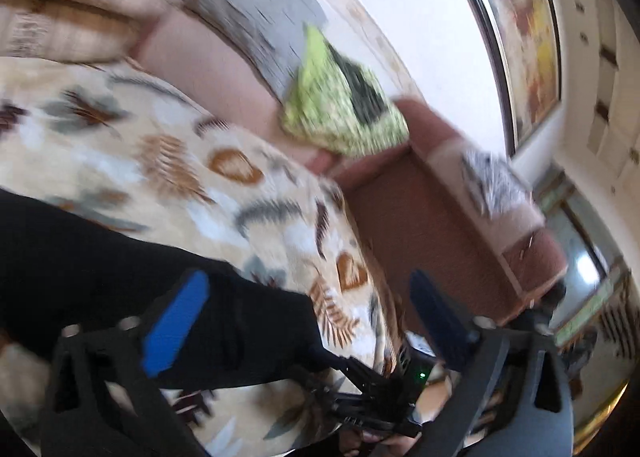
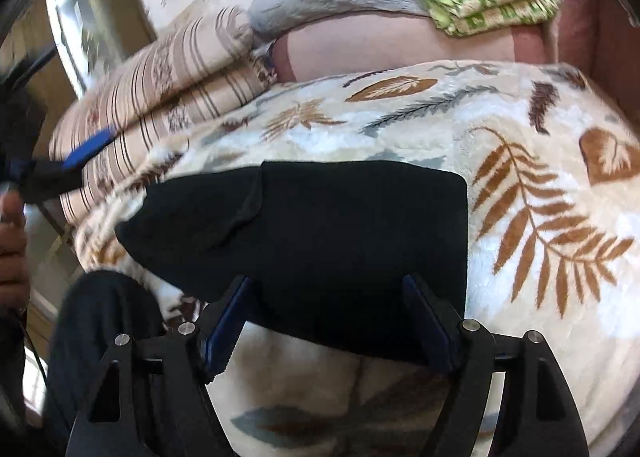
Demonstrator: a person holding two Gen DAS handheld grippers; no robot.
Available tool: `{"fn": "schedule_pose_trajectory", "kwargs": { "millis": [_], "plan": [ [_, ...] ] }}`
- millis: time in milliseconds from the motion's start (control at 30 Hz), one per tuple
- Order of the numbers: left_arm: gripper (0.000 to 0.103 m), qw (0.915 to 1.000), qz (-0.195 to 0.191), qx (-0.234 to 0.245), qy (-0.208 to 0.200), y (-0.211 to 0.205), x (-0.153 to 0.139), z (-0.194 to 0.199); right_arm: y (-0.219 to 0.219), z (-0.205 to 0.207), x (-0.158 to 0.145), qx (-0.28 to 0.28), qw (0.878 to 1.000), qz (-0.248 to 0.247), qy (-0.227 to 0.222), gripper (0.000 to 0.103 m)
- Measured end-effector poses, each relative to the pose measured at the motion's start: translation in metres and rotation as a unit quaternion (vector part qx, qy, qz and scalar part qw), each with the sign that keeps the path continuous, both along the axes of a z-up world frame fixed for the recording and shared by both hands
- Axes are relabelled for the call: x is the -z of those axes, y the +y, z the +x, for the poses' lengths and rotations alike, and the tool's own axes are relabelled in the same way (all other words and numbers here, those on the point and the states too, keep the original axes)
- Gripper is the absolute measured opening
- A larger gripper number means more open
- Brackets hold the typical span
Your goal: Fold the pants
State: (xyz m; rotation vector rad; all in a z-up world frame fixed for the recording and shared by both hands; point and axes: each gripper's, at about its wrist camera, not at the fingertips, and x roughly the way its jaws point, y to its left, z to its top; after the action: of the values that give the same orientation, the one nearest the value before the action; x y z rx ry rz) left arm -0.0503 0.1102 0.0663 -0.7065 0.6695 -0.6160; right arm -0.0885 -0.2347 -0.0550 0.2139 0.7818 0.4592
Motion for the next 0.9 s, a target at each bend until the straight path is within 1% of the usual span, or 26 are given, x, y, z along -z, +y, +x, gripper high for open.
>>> {"fn": "schedule_pose_trajectory", "kwargs": {
  "millis": [33,67,133,200,233,300,333,400,467,500,667,733,833,900],
  "plan": [
    [0.103,0.9997,-0.013,-0.018,0.003,0.022,0.002,-0.006,-0.001,0.0,0.0,0.0,1.0,0.003,0.001,0.078],
    [0.103,0.9992,-0.02,-0.033,0.008,0.034,0.005,-0.009,-0.001,0.0,0.0,0.001,1.0,0.004,0.001,0.078],
    [0.103,0.9952,-0.036,-0.082,0.04,0.074,0.026,-0.018,-0.001,0.0,-0.001,0.0,1.0,0.002,0.0,0.078],
    [0.103,0.9904,-0.055,-0.104,0.073,0.096,0.05,-0.023,0.0,-0.001,-0.004,0.001,1.0,-0.003,-0.004,0.078],
    [0.103,0.9857,-0.062,-0.121,0.1,0.107,0.066,-0.025,0.0,-0.003,-0.007,0.006,1.0,-0.005,-0.012,0.077],
    [0.103,0.9767,-0.077,-0.146,0.137,0.121,0.091,-0.024,-0.001,-0.01,-0.018,0.022,0.998,-0.014,-0.051,0.077],
    [0.103,0.9744,-0.08,-0.153,0.144,0.124,0.098,-0.025,-0.002,-0.013,-0.023,0.035,0.996,-0.029,-0.076,0.077],
    [0.103,0.9687,-0.078,-0.173,0.16,0.132,0.112,-0.021,-0.001,-0.02,-0.03,0.072,0.987,-0.082,-0.116,0.077],
    [0.103,0.9657,-0.088,-0.174,0.172,0.134,0.124,-0.016,-0.002,-0.022,-0.031,0.092,0.981,-0.109,-0.128,0.076],
    [0.103,0.9645,-0.091,-0.173,0.177,0.134,0.128,-0.013,-0.003,-0.021,-0.03,0.096,0.981,-0.112,-0.126,0.076],
    [0.103,0.9621,-0.1,-0.167,0.191,0.137,0.145,-0.004,-0.007,-0.015,-0.027,0.101,0.983,-0.106,-0.11,0.076],
    [0.103,0.9638,-0.108,-0.171,0.174,0.138,0.146,-0.004,-0.005,-0.015,-0.025,0.098,0.984,-0.103,-0.108,0.076],
    [0.103,0.9632,-0.118,-0.184,0.156,0.143,0.147,-0.004,-0.003,-0.016,-0.025,0.084,0.986,-0.09,-0.108,0.076],
    [0.103,0.9627,-0.122,-0.191,0.148,0.145,0.146,-0.004,0.0,-0.015,-0.024,0.076,0.987,-0.092,-0.107,0.077]
  ]
}}
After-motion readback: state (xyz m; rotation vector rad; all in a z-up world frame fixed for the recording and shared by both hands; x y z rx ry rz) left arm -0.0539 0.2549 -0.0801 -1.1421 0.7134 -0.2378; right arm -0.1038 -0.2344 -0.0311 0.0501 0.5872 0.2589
